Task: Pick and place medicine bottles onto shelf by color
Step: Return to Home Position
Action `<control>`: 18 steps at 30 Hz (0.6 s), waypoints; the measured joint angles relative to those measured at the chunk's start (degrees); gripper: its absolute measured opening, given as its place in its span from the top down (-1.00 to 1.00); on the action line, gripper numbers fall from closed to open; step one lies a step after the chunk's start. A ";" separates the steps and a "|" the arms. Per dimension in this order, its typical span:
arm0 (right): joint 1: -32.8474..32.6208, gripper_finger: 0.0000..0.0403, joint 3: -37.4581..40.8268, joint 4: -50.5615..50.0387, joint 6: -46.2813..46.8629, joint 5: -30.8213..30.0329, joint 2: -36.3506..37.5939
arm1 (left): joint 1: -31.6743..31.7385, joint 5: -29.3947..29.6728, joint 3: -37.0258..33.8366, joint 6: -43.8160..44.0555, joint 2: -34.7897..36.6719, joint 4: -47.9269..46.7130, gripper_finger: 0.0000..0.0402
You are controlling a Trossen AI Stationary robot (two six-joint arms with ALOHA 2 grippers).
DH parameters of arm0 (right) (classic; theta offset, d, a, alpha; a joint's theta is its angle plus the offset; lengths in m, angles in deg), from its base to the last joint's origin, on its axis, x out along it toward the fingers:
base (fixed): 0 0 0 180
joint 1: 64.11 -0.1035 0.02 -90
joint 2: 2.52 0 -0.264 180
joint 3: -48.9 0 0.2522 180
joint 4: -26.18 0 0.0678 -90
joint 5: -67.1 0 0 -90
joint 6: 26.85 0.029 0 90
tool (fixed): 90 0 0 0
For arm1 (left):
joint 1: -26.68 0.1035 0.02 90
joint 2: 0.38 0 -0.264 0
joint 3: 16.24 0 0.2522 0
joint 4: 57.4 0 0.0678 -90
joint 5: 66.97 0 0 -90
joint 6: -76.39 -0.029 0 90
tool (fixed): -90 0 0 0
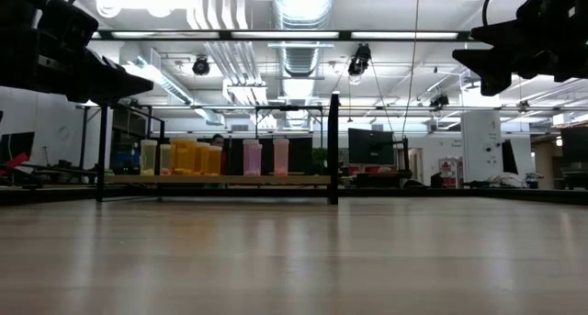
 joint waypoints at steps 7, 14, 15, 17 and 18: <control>0.00 -0.17 0.00 0.00 0.00 0.00 0.00 | 0.00 -0.01 0.02 0.00 -0.43 0.12 1.00; 0.00 -0.17 0.00 0.00 0.09 0.01 0.00 | 0.02 -0.01 0.02 -0.02 -0.74 0.10 1.00; 0.00 -0.17 0.00 0.00 0.12 0.00 0.00 | 0.02 0.00 0.02 -0.01 -0.74 0.10 1.00; 0.00 -0.17 0.00 0.00 0.13 0.02 0.00 | 0.02 -0.01 0.02 0.00 -0.71 0.08 1.00; 0.00 -0.17 0.00 0.00 0.11 0.00 0.00 | 0.02 -0.01 0.02 0.00 -0.70 0.09 1.00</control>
